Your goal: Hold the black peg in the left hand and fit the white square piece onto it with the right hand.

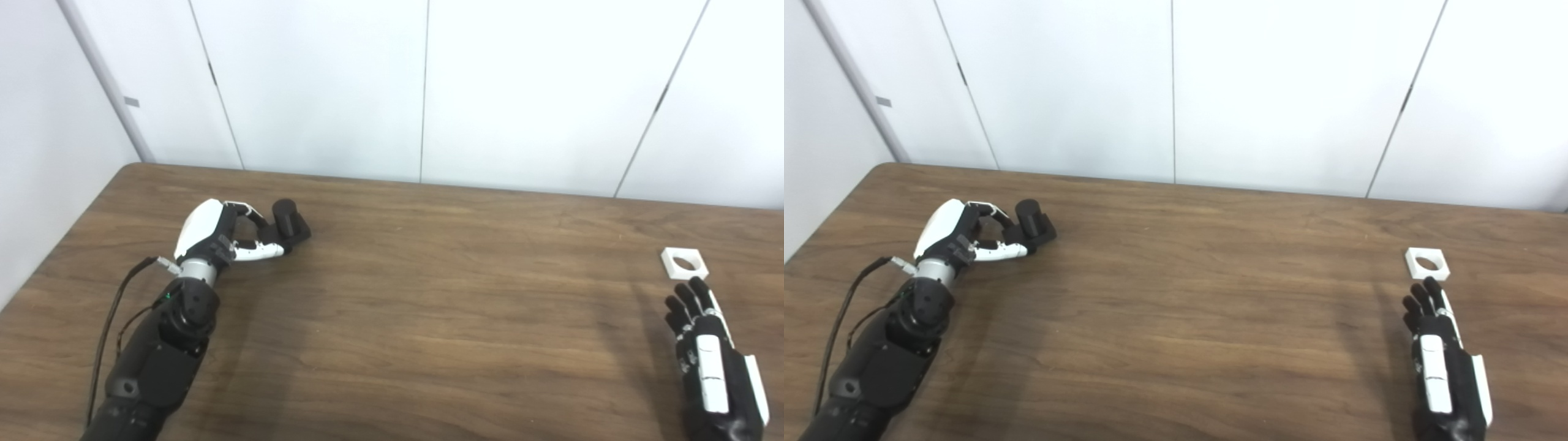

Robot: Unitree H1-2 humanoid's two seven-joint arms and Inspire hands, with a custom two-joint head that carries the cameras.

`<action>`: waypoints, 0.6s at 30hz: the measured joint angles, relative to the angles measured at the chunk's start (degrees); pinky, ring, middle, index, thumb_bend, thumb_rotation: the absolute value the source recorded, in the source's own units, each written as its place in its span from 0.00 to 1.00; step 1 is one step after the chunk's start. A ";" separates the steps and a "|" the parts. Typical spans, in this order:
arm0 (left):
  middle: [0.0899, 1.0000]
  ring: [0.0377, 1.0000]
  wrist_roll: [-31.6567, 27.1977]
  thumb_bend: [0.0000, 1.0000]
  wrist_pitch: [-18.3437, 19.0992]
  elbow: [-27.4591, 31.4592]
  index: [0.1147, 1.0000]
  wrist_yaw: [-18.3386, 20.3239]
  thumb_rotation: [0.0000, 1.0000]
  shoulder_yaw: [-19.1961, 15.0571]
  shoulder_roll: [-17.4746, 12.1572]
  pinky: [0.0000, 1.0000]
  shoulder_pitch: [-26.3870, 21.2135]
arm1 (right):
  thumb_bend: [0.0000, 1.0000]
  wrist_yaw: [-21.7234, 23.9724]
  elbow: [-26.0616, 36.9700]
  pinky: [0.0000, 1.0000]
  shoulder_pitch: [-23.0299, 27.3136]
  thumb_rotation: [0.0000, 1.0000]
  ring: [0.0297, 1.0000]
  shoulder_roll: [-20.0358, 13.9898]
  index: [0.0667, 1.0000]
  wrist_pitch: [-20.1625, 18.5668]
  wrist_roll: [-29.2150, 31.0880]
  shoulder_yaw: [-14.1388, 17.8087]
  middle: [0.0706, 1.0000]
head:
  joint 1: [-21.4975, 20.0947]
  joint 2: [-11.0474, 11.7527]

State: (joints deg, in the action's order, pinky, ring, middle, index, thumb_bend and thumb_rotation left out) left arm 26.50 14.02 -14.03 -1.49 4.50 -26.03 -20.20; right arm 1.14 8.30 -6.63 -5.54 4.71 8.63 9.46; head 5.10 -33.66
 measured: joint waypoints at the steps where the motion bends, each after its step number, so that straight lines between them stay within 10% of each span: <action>1: 0.75 0.86 0.14 0.52 0.12 0.78 0.42 0.20 0.05 0.14 0.19 0.81 0.32 | 0.46 0.00 0.00 0.95 0.01 0.85 0.93 0.01 0.93 0.00 -0.20 -0.03 0.93 | -0.26 -0.09; 15: 0.77 0.86 2.14 0.52 -1.17 11.96 0.42 2.44 0.05 4.14 2.89 0.81 6.62 | 0.46 -0.04 -0.10 0.96 0.31 0.85 0.93 0.27 0.94 -0.02 -0.67 -0.30 0.93 | -2.99 -1.05; 18: 0.77 0.87 3.47 0.51 -1.93 14.32 0.42 3.06 0.05 5.89 2.88 0.94 8.07 | 0.45 -0.05 -0.12 0.96 0.35 0.86 0.92 0.43 0.94 -0.03 -0.74 -0.36 0.93 | -3.34 -1.23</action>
State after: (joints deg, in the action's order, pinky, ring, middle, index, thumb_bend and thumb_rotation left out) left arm 29.97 12.10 0.29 1.56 10.39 -23.15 -12.13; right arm 1.09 8.17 -6.28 -5.11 4.68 7.89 9.10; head 1.76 -34.89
